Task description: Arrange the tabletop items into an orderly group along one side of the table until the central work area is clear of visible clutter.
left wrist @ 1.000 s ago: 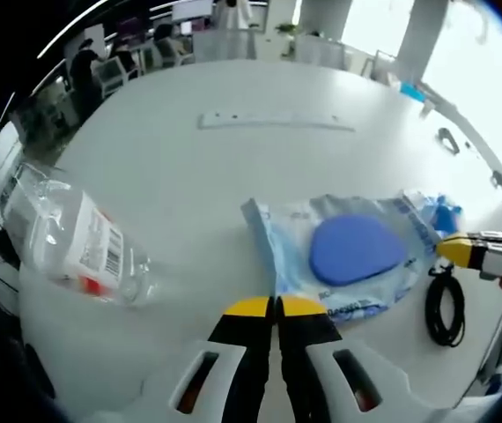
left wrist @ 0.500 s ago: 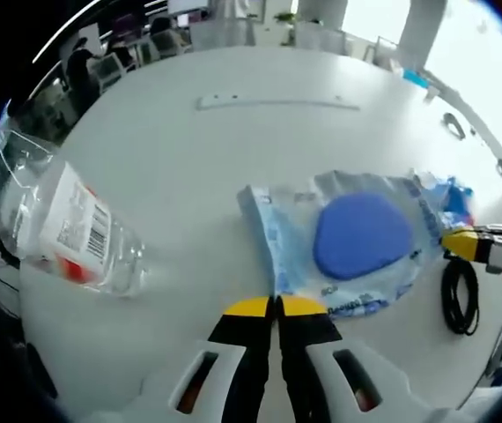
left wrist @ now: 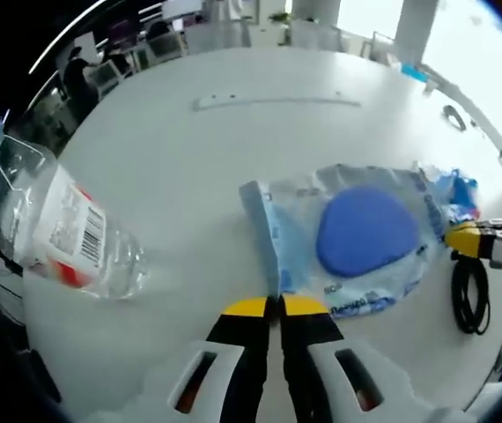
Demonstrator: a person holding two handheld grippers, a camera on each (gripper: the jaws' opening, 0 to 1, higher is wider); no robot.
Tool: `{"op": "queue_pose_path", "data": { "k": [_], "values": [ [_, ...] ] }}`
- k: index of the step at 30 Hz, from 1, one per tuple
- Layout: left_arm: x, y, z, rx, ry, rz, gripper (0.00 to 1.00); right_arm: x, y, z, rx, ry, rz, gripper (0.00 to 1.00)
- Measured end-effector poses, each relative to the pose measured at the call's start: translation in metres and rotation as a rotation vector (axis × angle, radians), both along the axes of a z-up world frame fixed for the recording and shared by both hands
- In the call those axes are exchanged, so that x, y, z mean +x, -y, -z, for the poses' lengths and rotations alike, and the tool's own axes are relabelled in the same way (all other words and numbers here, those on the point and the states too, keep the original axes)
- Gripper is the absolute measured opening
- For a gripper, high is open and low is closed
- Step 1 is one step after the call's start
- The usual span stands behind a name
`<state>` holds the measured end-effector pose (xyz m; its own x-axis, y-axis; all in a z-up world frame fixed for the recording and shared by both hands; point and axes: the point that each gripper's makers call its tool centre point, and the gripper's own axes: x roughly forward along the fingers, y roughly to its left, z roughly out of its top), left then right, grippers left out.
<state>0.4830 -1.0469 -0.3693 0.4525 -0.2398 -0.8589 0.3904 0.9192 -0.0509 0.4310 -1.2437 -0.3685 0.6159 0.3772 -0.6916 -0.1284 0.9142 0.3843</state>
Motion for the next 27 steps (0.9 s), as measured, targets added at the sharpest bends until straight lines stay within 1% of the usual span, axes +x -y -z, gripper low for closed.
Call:
{"op": "queue_pose_path", "data": {
  "k": [1,2,3,5,10,14,18,20,22,23,24,26,27],
  "values": [
    [0.0002,-0.0004,0.0002,-0.018,-0.002,-0.02,0.0,-0.0005,0.0008,0.0023,-0.013,-0.003,0.002,0.0],
    [0.0002,-0.0009,0.0004,-0.021,-0.006,-0.029,0.0,0.0018,0.0038,0.0028,-0.031,0.006,0.025,0.0],
    [0.0,-0.0005,0.0005,-0.018,-0.005,-0.025,0.0,-0.0004,0.0001,0.0029,-0.025,-0.01,0.018,0.0],
    [-0.0002,0.0,0.0005,-0.01,-0.001,-0.015,0.0,0.0002,-0.0005,0.0036,-0.042,-0.018,0.015,0.0],
    [-0.0006,-0.0002,0.0012,-0.014,0.01,-0.026,0.0,-0.0006,0.0011,0.0033,-0.025,-0.025,0.027,0.0],
    [-0.0021,0.0012,0.0007,0.002,0.03,-0.006,0.0,-0.0011,0.0006,0.003,-0.028,-0.02,0.033,0.0],
    [-0.001,0.0008,0.001,0.007,0.036,-0.011,0.0,-0.001,0.0006,0.0024,-0.034,-0.025,0.035,0.0],
    [-0.0007,0.0014,0.0006,0.057,0.054,0.06,0.0,-0.0009,0.0006,0.0025,-0.022,-0.041,0.04,0.0],
    [-0.0012,0.002,0.0009,0.048,0.049,0.036,0.0,-0.001,0.0003,0.0021,-0.026,-0.052,0.037,0.0],
    [-0.0011,0.0014,0.0009,0.027,0.041,-0.002,0.0,-0.0011,0.0001,0.0021,-0.025,-0.061,0.041,0.0],
    [-0.0009,0.0009,0.0008,0.017,0.038,-0.017,0.0,-0.0015,-0.0002,0.0021,-0.024,-0.065,0.042,0.0],
    [-0.001,-0.0005,0.0002,0.008,0.039,-0.016,0.02,-0.0025,-0.0004,-0.0009,-0.024,-0.055,0.035,0.0],
    [-0.001,-0.0007,-0.0004,0.003,0.042,-0.017,0.03,-0.0012,-0.0012,-0.0047,-0.018,-0.026,0.005,0.03]
  ]
}}
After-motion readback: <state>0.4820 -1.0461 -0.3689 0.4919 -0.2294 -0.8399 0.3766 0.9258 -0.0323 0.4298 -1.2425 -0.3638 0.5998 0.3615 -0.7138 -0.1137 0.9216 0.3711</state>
